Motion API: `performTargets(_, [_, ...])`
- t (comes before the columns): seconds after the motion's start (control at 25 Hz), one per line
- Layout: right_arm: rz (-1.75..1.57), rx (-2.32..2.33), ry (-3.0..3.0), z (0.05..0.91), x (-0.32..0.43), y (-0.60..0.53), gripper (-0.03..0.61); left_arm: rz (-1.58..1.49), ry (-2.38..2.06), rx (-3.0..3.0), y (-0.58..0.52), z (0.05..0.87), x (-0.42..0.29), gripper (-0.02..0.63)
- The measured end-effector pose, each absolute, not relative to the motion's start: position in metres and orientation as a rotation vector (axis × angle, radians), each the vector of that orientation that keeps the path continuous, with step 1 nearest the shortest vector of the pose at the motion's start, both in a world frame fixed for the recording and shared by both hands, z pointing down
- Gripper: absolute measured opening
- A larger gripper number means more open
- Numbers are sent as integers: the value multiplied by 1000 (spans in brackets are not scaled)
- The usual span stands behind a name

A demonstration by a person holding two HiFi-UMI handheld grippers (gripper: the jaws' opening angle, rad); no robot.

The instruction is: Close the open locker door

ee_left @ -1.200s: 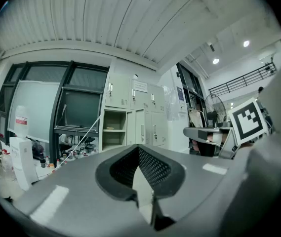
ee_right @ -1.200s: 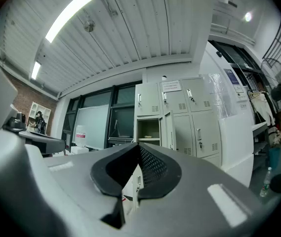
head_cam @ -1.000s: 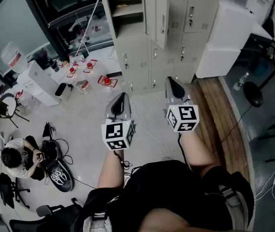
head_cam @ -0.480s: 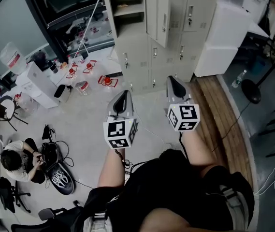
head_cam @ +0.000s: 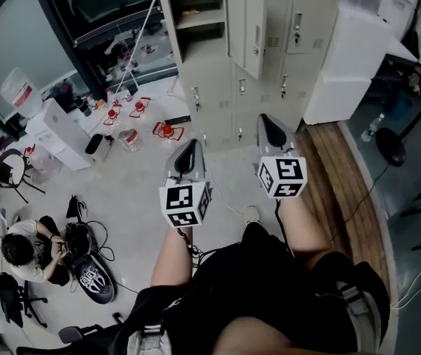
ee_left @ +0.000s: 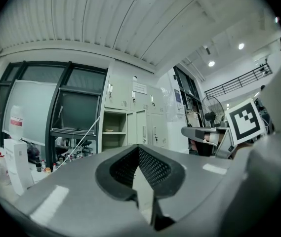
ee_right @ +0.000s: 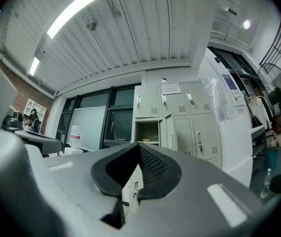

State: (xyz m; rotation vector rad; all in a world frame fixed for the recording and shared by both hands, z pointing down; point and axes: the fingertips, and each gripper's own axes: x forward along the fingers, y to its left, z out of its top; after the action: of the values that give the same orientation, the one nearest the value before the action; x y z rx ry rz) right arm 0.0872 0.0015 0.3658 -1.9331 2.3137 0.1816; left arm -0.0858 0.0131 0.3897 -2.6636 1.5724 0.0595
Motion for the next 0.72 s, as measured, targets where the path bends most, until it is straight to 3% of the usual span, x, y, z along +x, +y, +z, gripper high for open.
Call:
performTargets(0.32, [141,-1923,2297,367,119,-92,9,48,1618,-2635,-83,387,-71,0])
performTargets(0.72, [163,-1944,2311,348,185,-224,9,2,1612,-2651,-213,373,-1,0])
